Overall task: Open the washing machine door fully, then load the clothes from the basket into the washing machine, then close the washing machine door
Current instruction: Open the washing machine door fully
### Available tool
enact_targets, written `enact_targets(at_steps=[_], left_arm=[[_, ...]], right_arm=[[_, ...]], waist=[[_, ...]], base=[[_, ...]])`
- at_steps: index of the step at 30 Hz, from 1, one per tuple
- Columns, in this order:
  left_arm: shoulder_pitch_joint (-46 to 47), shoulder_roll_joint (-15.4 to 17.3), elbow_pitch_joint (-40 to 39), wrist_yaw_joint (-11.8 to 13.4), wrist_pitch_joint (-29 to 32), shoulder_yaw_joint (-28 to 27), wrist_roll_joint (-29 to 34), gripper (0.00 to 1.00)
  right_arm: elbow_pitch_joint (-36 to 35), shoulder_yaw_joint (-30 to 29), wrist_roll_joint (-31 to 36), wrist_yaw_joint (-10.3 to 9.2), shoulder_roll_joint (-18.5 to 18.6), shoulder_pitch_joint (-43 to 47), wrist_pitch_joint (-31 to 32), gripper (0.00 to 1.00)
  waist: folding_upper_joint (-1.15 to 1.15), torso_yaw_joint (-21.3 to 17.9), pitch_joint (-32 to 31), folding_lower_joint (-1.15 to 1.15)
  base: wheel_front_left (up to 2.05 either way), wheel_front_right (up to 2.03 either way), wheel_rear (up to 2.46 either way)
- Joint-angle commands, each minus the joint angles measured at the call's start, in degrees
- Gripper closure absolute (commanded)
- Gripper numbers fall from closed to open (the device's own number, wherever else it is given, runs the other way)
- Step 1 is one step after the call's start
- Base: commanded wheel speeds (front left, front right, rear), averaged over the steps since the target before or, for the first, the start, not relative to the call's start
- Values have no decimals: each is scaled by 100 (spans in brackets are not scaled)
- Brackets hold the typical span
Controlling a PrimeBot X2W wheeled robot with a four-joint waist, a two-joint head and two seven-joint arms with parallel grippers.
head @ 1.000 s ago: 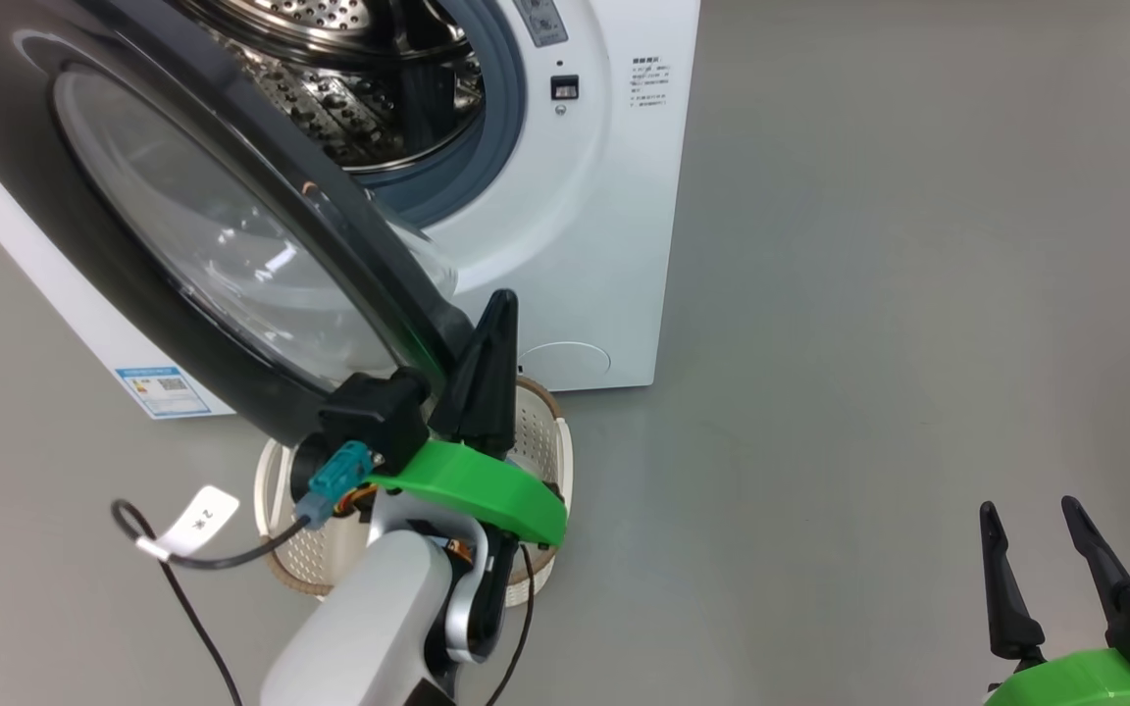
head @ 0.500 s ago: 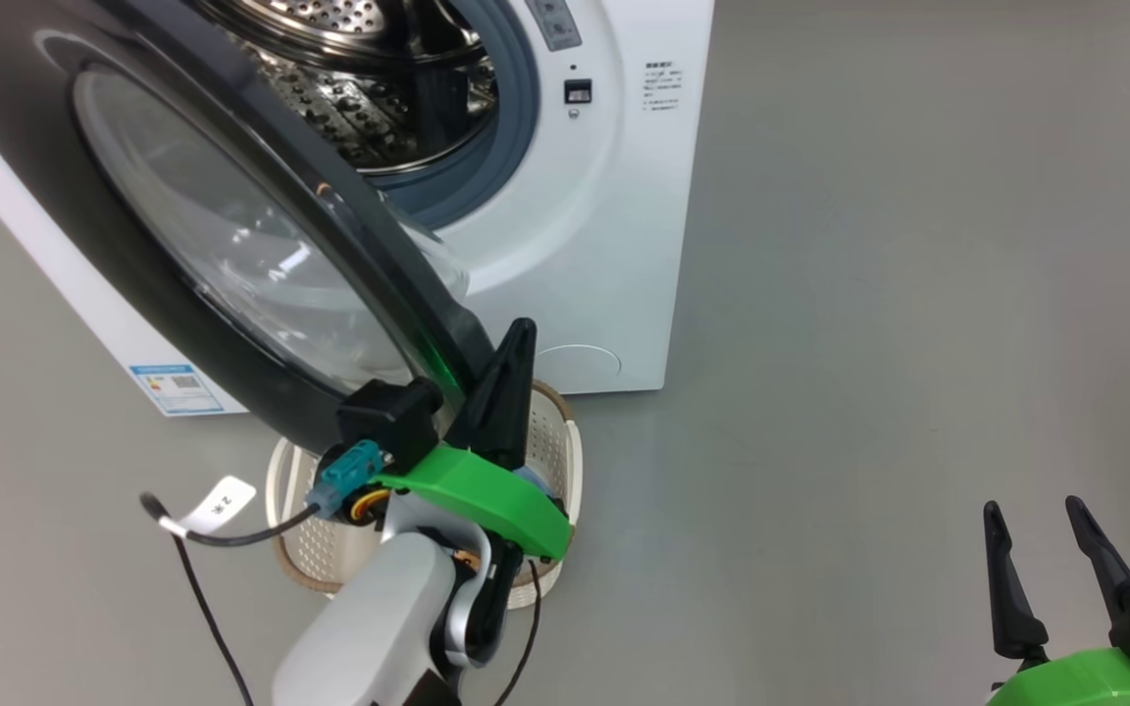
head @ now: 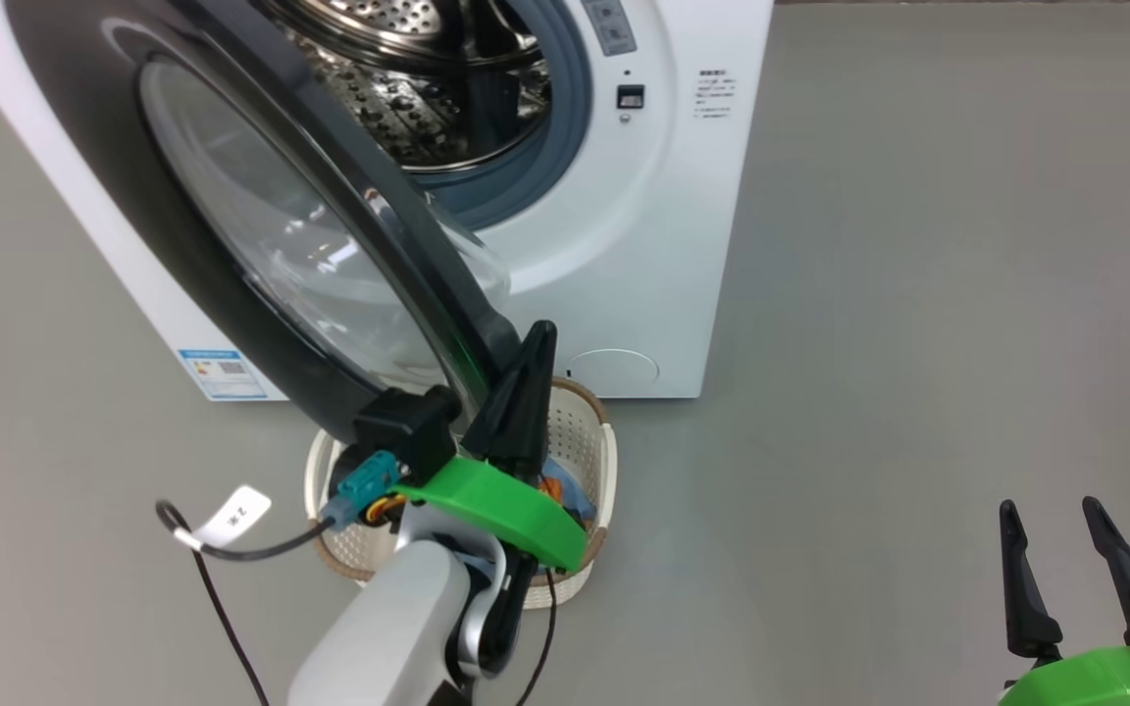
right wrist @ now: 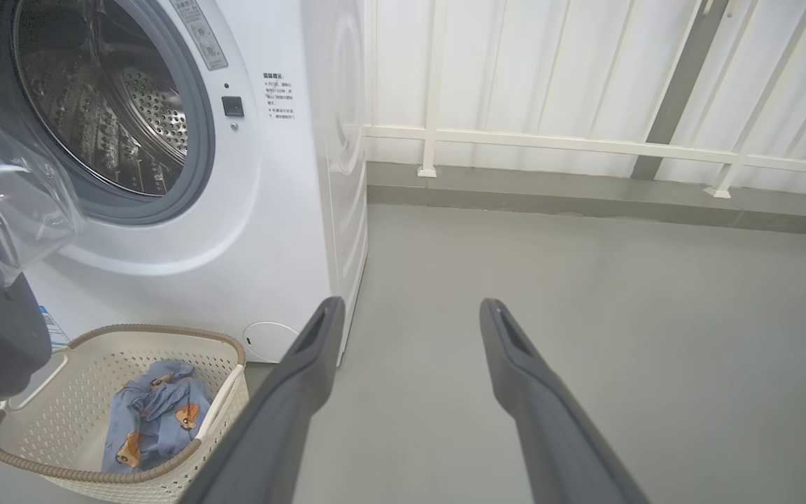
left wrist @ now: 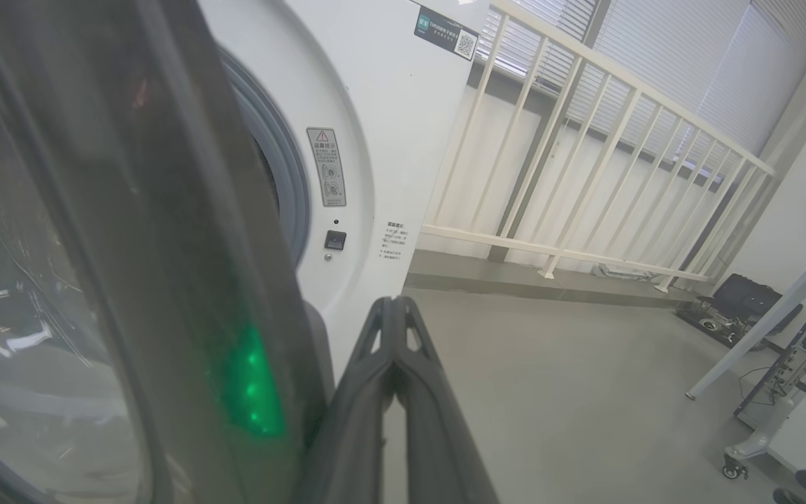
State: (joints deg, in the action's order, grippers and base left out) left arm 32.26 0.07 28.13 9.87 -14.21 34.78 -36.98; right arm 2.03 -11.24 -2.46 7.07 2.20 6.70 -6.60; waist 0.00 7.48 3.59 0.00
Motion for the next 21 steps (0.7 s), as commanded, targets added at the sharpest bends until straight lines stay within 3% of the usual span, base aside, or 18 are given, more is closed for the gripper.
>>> enact_targets(at_steps=[1,13,21], left_arm=[[-50,281,-31,91,-78,-438,34,100],[-320,288,209,-2,-78,-554,199,100],[-321,284,277,-43,-78,-586,238,100]], right_arm=[[-166,113,-4,42,80,-32,-5,0],[-171,77,-9,42,73,-43,2,0],[-135,166,-60,42,71,-103,-19,0]], waist=[[0,84,-7,0],[0,257,-5,0],[0,129,-6,0]], base=[[0,0,0],[0,0,0],[0,0,0]])
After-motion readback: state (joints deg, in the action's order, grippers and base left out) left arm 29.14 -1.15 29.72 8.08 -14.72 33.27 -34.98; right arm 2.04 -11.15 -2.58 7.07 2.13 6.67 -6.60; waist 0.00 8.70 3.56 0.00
